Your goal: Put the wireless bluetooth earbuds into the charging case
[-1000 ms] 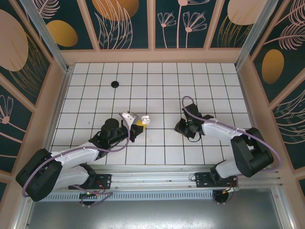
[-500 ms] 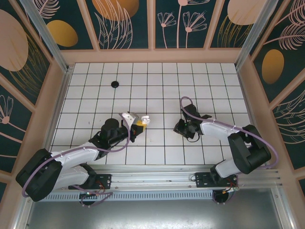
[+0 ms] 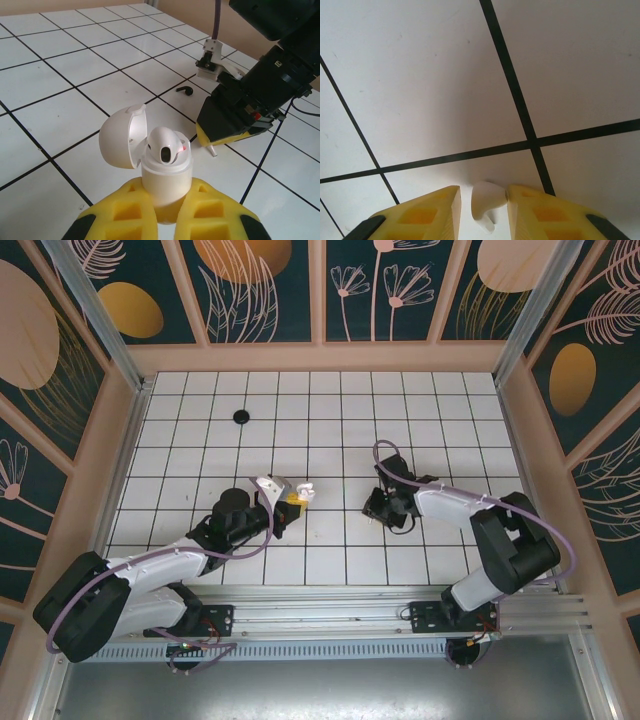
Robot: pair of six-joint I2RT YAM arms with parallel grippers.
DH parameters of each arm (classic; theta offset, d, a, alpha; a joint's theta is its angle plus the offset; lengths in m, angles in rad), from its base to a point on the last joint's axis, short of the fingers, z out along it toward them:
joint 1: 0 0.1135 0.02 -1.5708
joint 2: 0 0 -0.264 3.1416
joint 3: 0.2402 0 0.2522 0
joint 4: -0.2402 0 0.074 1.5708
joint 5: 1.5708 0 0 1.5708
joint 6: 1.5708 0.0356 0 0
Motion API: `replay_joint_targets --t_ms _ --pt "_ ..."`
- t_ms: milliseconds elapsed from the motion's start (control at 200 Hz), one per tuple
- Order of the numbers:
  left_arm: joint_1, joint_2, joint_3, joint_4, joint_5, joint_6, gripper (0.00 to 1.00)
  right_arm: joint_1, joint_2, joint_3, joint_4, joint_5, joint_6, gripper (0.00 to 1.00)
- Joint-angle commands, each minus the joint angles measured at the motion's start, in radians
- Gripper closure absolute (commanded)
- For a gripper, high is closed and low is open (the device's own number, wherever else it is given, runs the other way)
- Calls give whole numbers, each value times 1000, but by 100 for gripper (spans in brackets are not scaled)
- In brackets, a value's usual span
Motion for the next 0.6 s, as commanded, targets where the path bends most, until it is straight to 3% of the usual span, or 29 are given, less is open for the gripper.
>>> replay_joint_targets --t_ms 0,335,596 --pt "2 -7 21 -2 1 20 100 8 26 38 -9 38 -18 72" --pt "2 0 25 2 5 23 100 14 25 59 -53 76 -28 79" --pt "2 15 28 41 55 26 100 37 -67 67 -62 149 13 81"
